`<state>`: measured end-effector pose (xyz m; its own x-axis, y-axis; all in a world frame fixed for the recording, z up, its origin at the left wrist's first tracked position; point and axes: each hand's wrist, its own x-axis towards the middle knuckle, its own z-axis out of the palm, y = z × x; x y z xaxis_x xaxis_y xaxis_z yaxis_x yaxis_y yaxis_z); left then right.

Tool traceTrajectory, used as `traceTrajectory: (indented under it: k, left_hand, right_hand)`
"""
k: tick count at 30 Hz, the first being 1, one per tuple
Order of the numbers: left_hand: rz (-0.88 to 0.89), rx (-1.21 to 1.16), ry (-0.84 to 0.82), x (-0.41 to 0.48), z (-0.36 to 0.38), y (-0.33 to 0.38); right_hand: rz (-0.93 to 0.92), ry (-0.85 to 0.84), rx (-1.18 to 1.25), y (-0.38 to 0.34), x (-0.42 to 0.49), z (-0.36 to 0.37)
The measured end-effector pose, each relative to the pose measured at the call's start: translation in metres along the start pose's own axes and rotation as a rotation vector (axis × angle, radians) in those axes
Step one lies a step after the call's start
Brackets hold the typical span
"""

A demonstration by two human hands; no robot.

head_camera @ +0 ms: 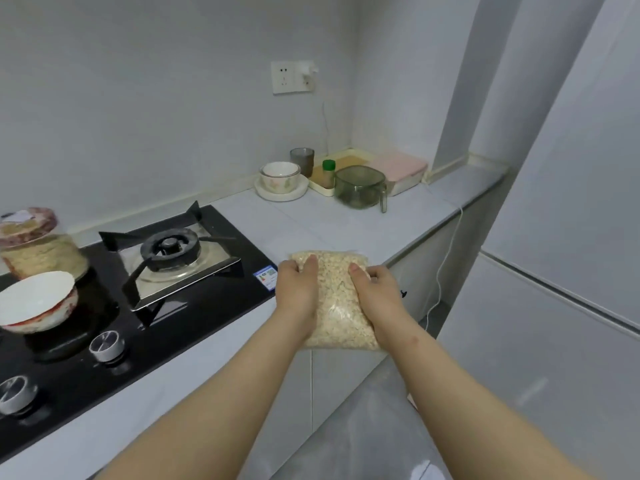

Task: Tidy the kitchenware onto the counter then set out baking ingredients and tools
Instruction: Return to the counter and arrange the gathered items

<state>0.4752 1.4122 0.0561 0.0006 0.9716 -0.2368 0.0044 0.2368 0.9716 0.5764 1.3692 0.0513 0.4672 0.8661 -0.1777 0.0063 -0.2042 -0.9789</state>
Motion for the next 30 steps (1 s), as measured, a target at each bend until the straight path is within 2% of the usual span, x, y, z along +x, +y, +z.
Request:
traceTrajectory:
  k: [5,10,14,20,24,27,30]
  left_hand:
    - [0.005,-0.004,-0.053,0.068,0.066,0.034]
    - [-0.026,-0.078,-0.114,0.131,0.13,0.076]
    - [-0.026,-0.163,-0.086,0.179,0.166,0.103]
    - [0.107,-0.26,-0.066,0.237,0.185,0.135]
    - [0.197,-0.295,-0.108,0.286,0.19,0.159]
    - [0.224,-0.32,-0.149,0.319,0.192,0.176]
    - [0.25,-0.324,-0.191,0.339,0.197,0.19]
  right_hand:
    - [-0.087,-0.019,0.01,-0.023,0.094,-0.033]
    - [-0.14,-0.184,0.039,-0.055,0.186,-0.071]
    - [-0.175,-0.265,0.077,-0.083,0.254,-0.081]
    - [-0.219,-0.276,0.076,-0.113,0.325,-0.07]
    - [-0.221,-0.334,0.163,-0.138,0.377,-0.057]
    - [-0.264,-0.406,0.141,-0.161,0.41,-0.053]
    - [-0.308,-0.396,0.141,-0.177,0.438,-0.048]
